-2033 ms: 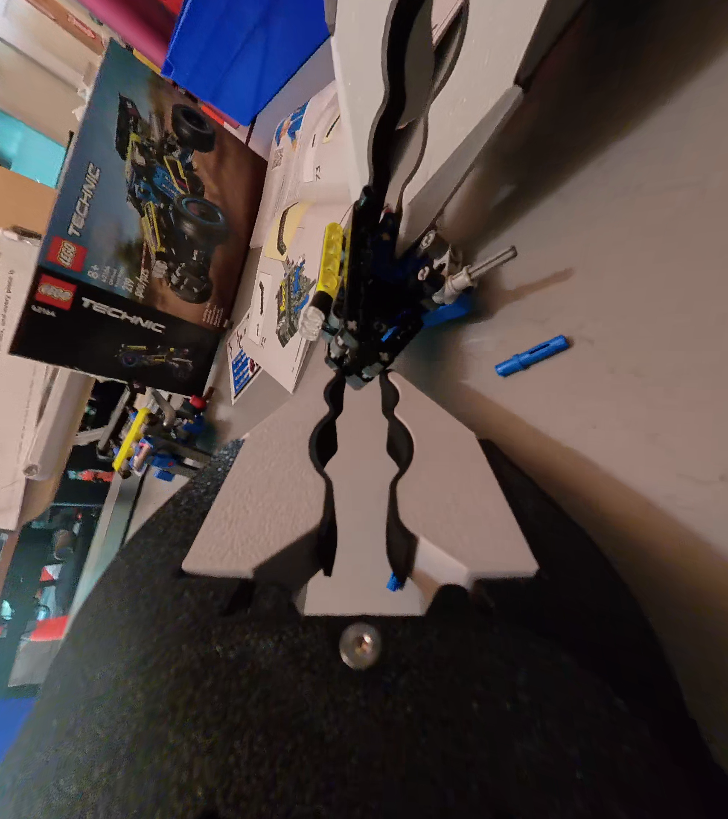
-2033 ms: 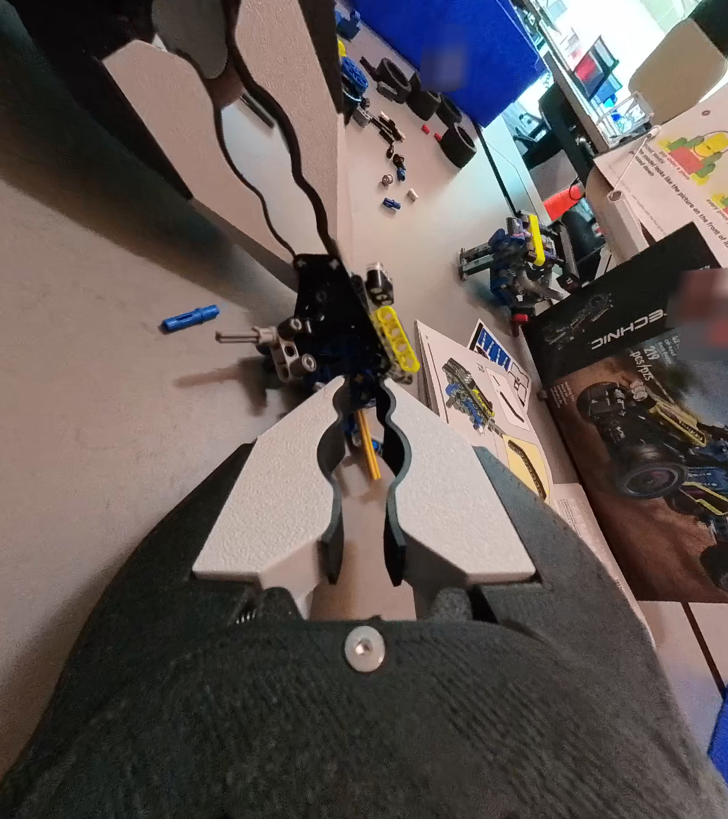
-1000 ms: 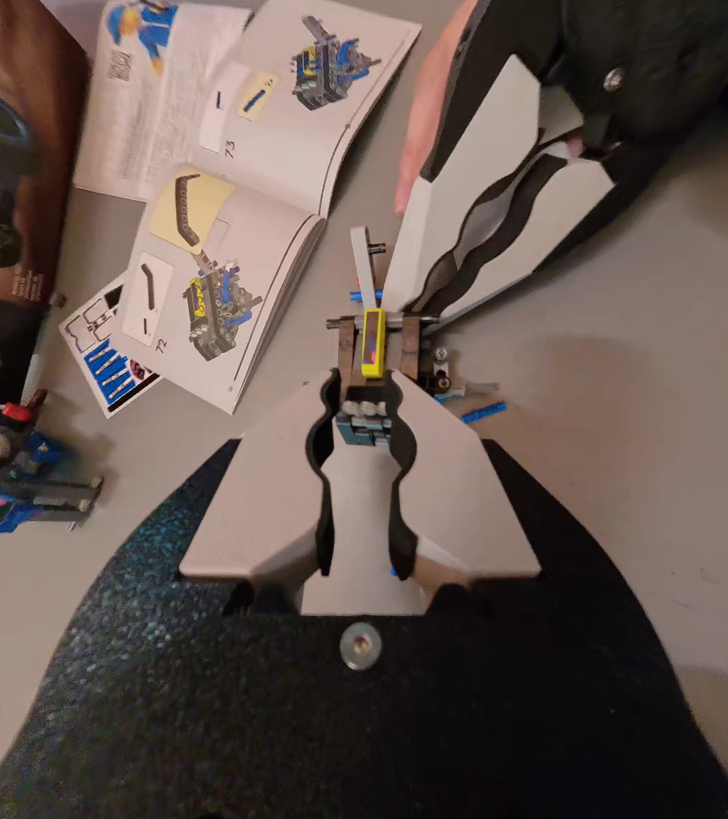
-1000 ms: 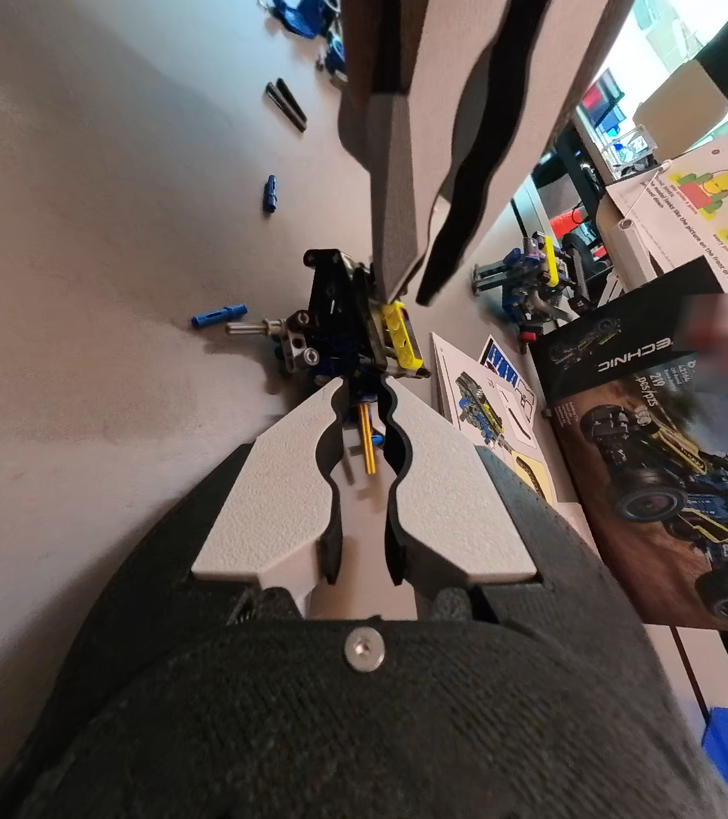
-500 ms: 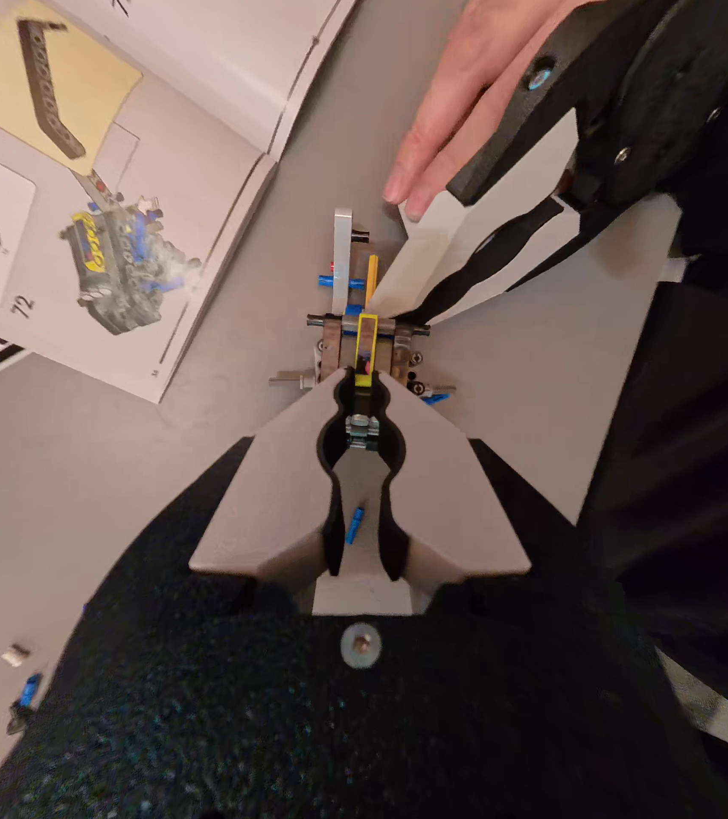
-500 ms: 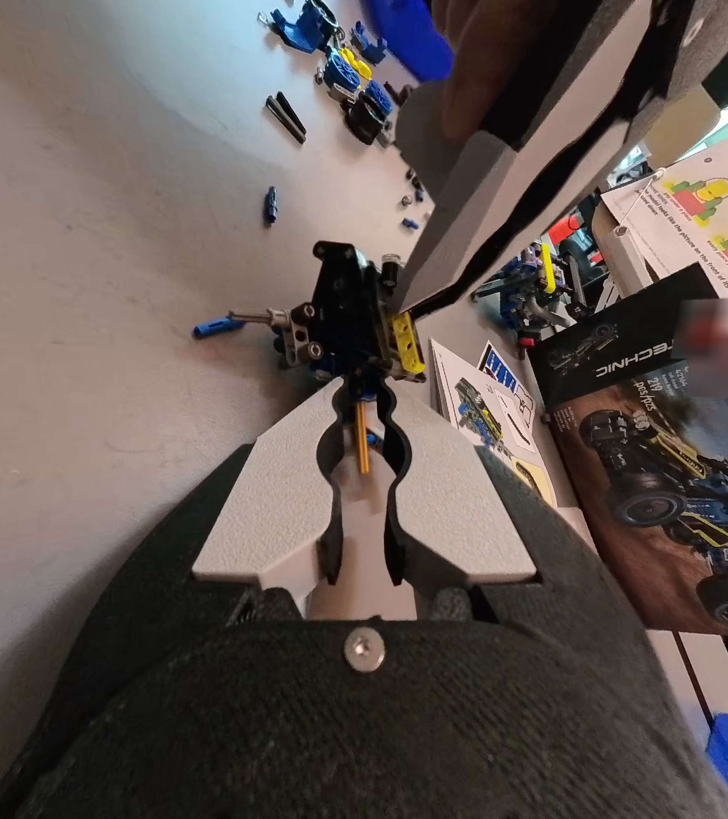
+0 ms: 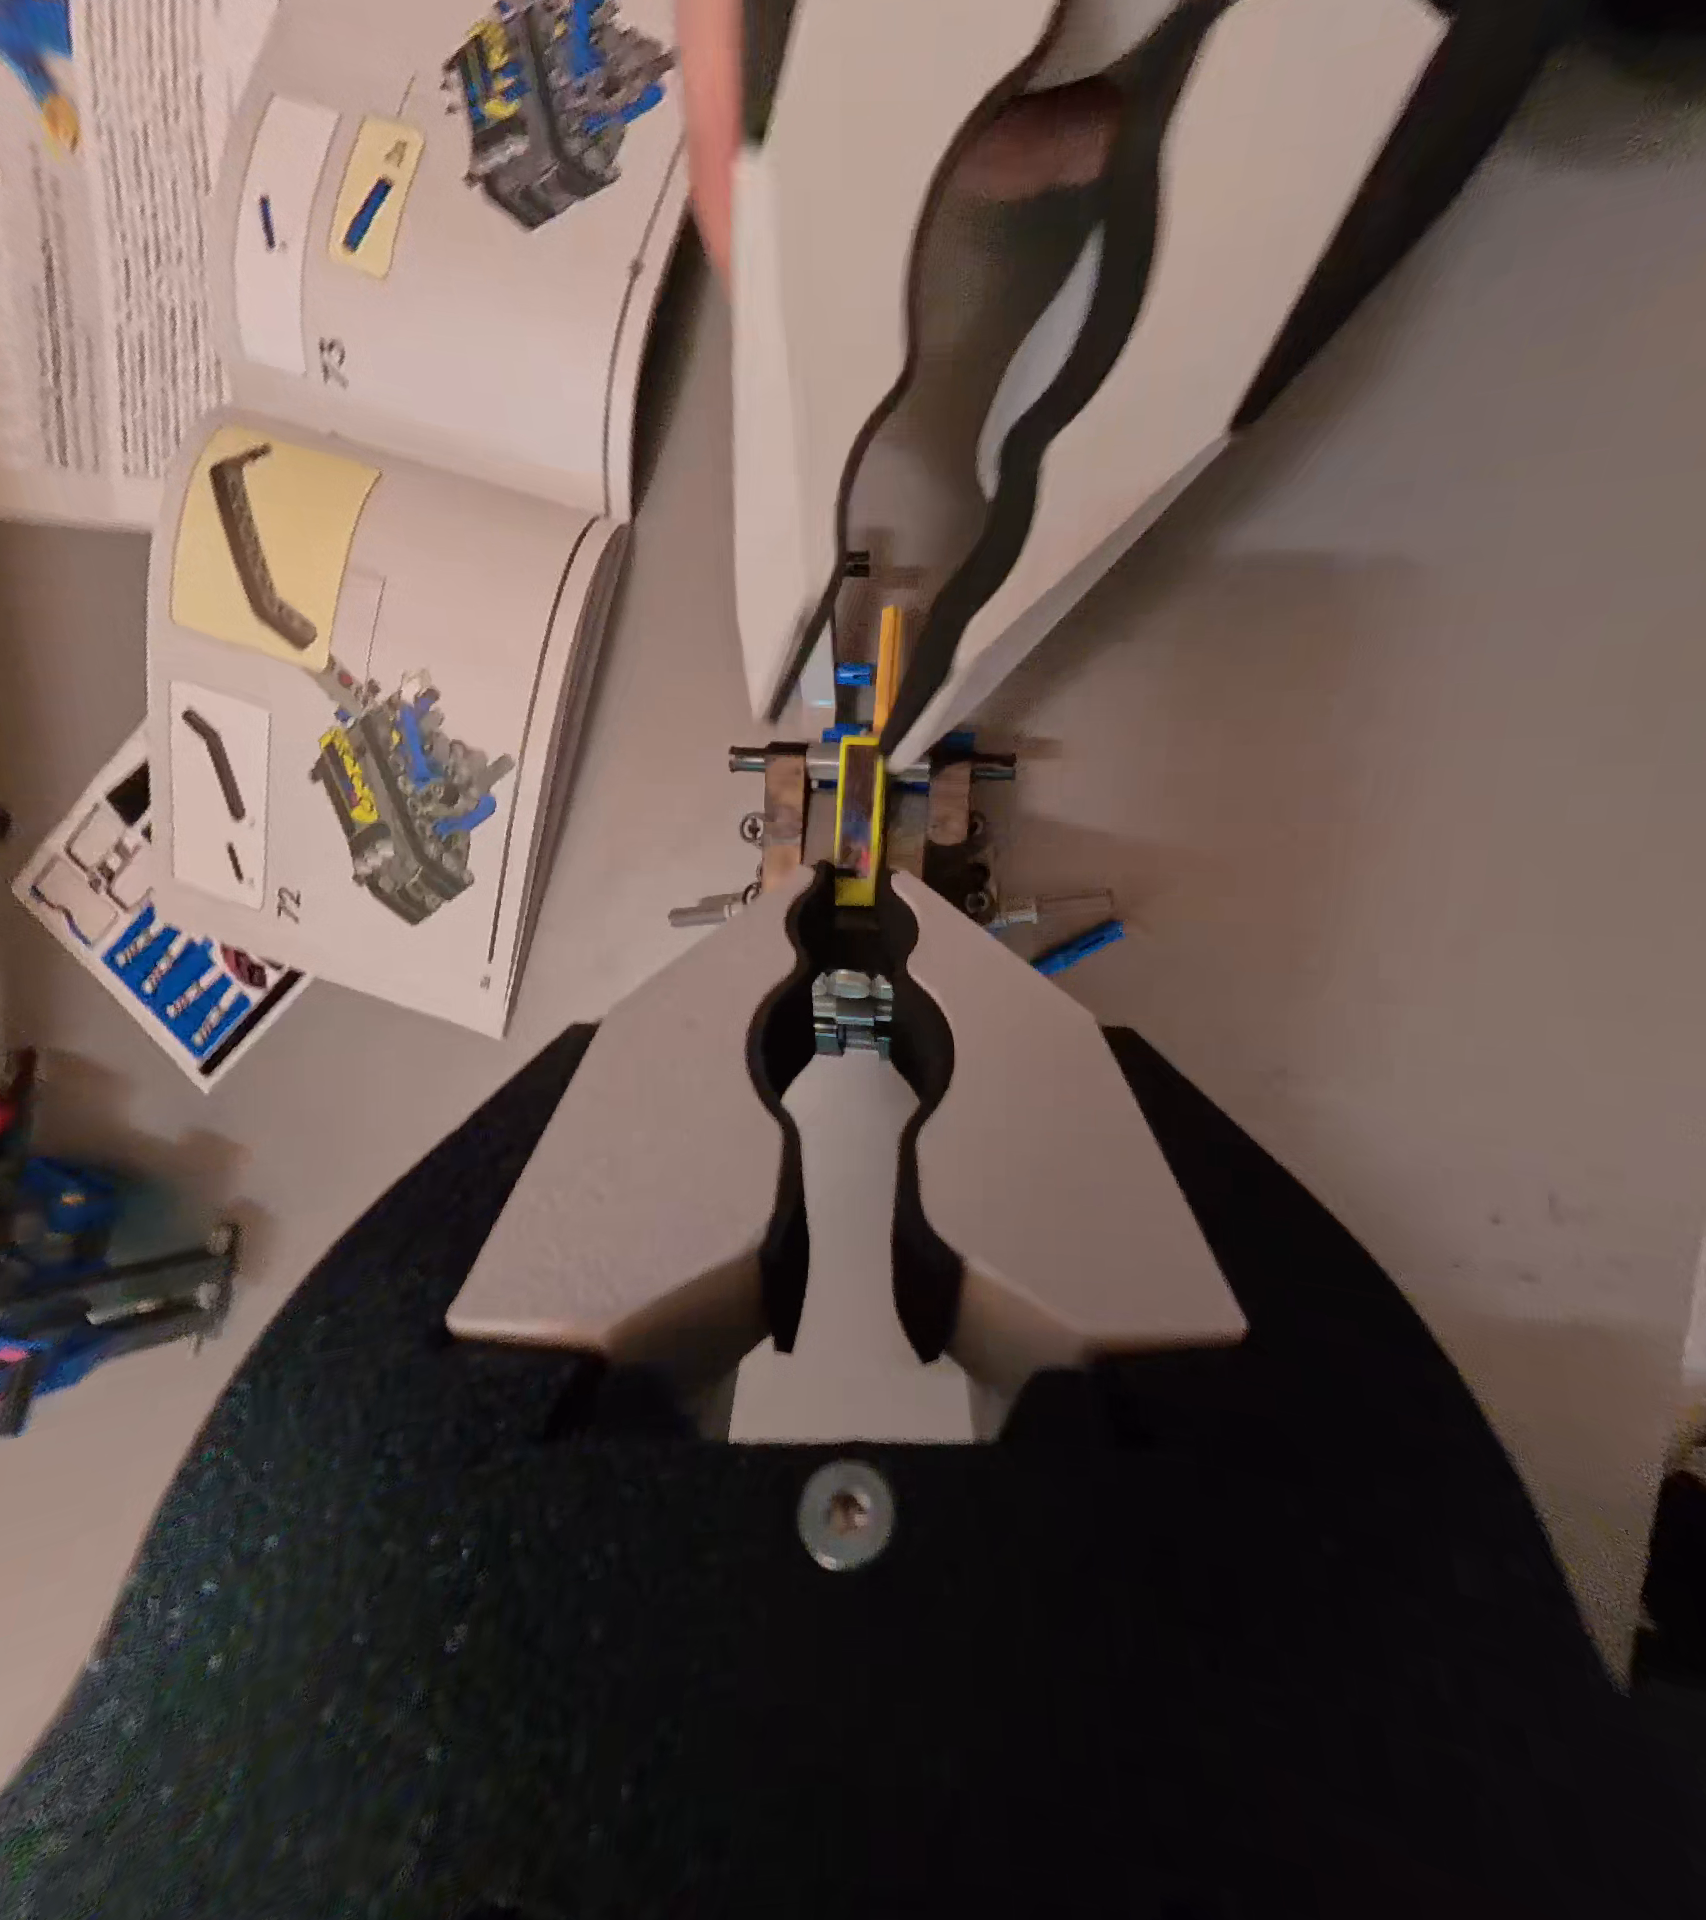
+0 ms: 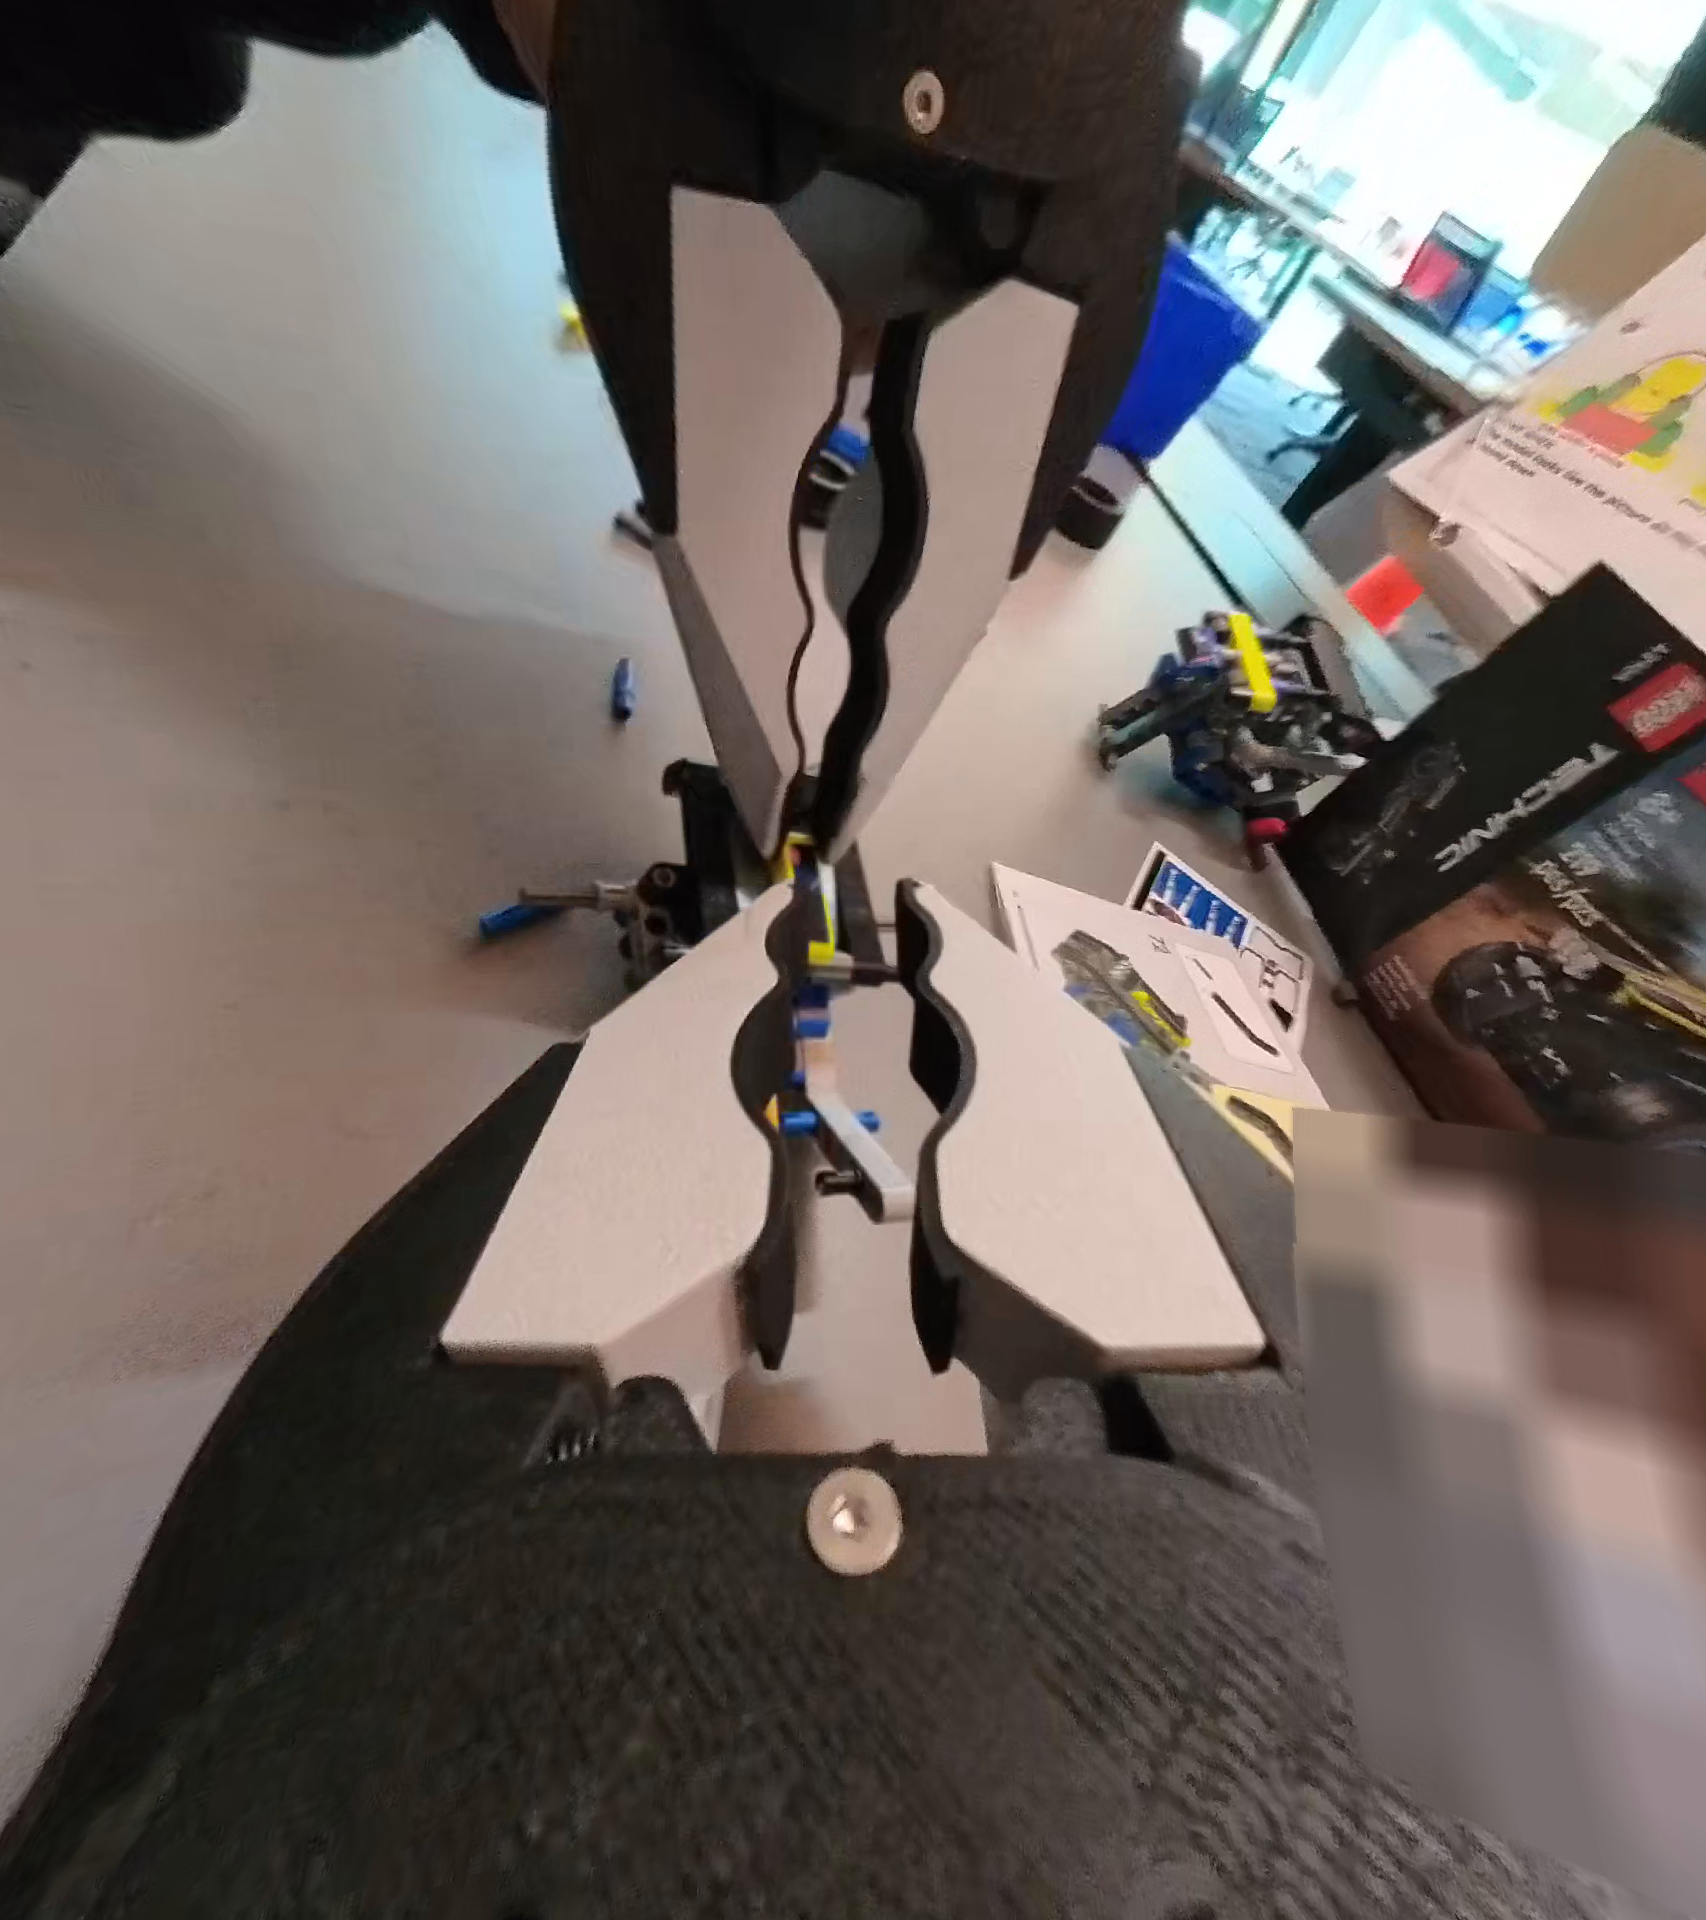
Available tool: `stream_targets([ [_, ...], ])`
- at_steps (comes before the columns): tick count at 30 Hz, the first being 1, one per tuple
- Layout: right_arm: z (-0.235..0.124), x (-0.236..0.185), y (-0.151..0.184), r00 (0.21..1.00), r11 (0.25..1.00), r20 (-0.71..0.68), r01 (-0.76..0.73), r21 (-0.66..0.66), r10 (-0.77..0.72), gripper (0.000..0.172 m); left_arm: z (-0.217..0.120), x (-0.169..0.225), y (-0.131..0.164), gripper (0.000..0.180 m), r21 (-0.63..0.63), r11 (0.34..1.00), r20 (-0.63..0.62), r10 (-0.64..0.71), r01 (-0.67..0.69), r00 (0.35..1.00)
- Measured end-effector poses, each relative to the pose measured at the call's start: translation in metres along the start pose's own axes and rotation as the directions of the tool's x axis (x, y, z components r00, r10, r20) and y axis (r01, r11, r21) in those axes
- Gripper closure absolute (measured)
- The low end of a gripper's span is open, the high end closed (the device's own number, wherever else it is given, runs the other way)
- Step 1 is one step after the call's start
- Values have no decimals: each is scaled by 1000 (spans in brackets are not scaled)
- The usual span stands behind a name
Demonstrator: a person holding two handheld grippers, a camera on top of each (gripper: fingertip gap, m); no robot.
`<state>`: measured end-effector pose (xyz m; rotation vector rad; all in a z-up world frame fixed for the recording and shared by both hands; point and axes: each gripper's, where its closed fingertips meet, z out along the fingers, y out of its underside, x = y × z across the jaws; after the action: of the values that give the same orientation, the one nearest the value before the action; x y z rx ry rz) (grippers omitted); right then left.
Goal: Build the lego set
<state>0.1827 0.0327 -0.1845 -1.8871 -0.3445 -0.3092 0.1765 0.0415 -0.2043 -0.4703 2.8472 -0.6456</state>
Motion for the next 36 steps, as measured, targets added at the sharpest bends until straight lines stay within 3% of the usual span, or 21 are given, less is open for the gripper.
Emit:
stream_targets([
  [3, 7, -14, 12, 992, 994, 122, 5, -108, 8, 162, 3, 6, -6, 177, 44, 999, 3, 29, -29, 1000],
  [5, 9, -16, 15, 991, 993, 131, 31, -117, -16, 165, 1, 6, -4, 176, 86, 996, 2, -4, 4, 1000],
  [10, 8, -6, 19, 996, 994, 91, 10, -111, 0, 165, -17, 4, 6, 147, 322, 943, -2, -93, 89, 996],
  [19, 10, -5, 18, 984, 990, 118, -125, -64, 132, 166, 20, -18, 13, 116, 422, 886, -54, -185, 191, 981],
  [25, 8, 2, 21, 961, 966, 113, -246, -79, 254, 166, 22, -17, 11, 137, 468, 841, -209, -191, 269, 959],
  [36, 8, 9, 22, 881, 890, 129, -447, -92, 456, 165, 18, -15, 9, 138, 385, 734, -459, -375, 560, 806],
])
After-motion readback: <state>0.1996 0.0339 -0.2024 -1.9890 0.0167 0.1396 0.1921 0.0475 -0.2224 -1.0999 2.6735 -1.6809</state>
